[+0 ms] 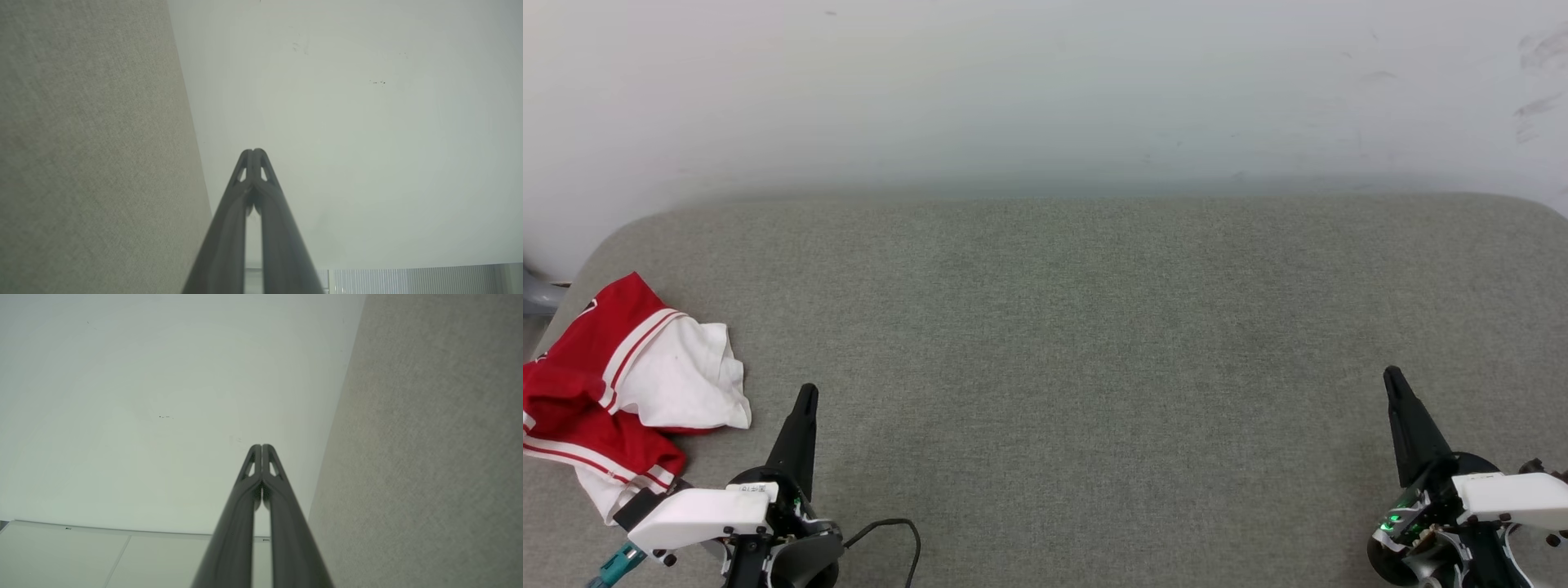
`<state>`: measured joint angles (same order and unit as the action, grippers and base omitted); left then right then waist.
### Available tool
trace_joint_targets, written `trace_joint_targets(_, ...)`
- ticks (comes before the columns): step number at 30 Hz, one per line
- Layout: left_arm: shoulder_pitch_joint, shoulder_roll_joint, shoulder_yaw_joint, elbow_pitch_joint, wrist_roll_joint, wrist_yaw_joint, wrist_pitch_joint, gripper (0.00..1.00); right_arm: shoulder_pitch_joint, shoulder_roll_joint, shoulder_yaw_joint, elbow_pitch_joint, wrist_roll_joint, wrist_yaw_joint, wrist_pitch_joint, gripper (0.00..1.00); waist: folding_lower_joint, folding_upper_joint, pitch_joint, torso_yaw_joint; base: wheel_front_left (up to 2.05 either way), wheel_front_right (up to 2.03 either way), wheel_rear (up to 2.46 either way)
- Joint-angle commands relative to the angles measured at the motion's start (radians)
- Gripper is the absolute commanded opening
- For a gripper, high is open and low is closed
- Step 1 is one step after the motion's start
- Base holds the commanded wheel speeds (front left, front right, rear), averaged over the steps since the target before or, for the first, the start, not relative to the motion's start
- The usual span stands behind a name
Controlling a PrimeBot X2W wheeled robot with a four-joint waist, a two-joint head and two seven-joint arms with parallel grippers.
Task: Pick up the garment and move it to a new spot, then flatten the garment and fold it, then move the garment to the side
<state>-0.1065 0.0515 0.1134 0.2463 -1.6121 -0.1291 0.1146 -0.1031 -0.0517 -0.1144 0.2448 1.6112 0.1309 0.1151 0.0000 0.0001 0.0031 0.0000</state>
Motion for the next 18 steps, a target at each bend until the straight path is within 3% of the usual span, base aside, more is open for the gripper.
trace_joint_targets(1,-0.005,-0.003,0.002,-0.001,-0.002,-0.003,0.002,0.0,-0.01,0.003,0.0,0.001,0.003,0.0,0.0,0.0,0.0,-0.0001,0.0,0.0,0.0,0.0,0.0)
trace_joint_targets(18,-0.005,-0.003,0.002,-0.001,-0.002,-0.003,0.002,0.0,-0.01,0.003,0.0,0.001,0.003,0.0,0.0,0.0,0.0,-0.0001,0.0,0.0,0.0,0.0,0.0)
